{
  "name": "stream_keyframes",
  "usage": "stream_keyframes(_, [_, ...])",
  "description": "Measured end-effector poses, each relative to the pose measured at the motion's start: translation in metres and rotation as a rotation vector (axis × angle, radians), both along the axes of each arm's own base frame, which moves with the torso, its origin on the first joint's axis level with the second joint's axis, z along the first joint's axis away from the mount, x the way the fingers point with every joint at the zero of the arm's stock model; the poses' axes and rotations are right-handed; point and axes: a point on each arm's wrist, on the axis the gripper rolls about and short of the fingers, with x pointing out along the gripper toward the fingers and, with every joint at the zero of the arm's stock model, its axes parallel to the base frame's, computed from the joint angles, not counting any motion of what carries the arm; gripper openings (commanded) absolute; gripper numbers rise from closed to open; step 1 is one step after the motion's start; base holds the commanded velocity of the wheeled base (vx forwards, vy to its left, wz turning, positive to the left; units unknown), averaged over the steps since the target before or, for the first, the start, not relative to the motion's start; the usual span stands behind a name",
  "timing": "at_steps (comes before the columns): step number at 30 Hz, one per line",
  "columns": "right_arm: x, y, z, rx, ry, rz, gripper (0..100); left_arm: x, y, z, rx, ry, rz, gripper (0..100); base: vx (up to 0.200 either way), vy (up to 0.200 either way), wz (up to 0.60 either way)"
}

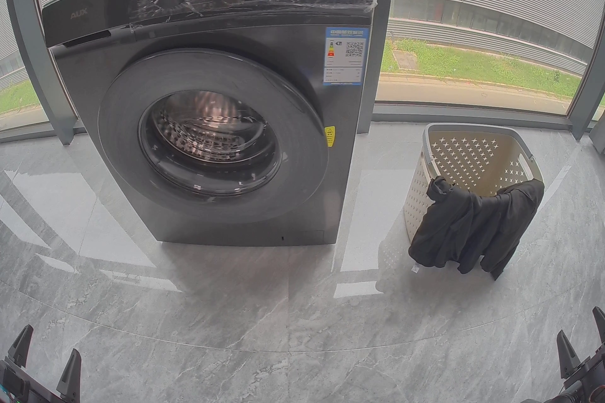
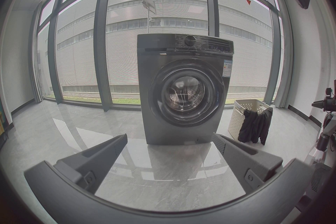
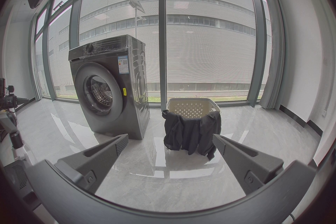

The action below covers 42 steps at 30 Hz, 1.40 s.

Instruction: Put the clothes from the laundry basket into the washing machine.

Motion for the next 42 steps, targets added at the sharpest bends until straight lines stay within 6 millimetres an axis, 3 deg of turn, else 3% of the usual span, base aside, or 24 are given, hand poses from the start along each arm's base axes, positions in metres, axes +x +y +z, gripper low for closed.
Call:
stream_keyframes(21, [0.0,0.0,0.0,0.0,0.0,0.001,100,0.0,0.0,-0.0001,0.0,0.001,-0.001,100,0.0,-0.2,0.0])
stream_keyframes(36, [0.0,0.0,-0.0001,0.0,0.001,-0.001,100,0.0,0.0,0.0,0.0,0.0,-0.003,100,0.0,0.0,0.0])
stream_keyframes(42, [0.0,0.0,-0.0001,0.0,0.001,0.0,100,0.0,0.0,0.0,0.0,0.0,-0.002,100,0.2,0.0,0.0])
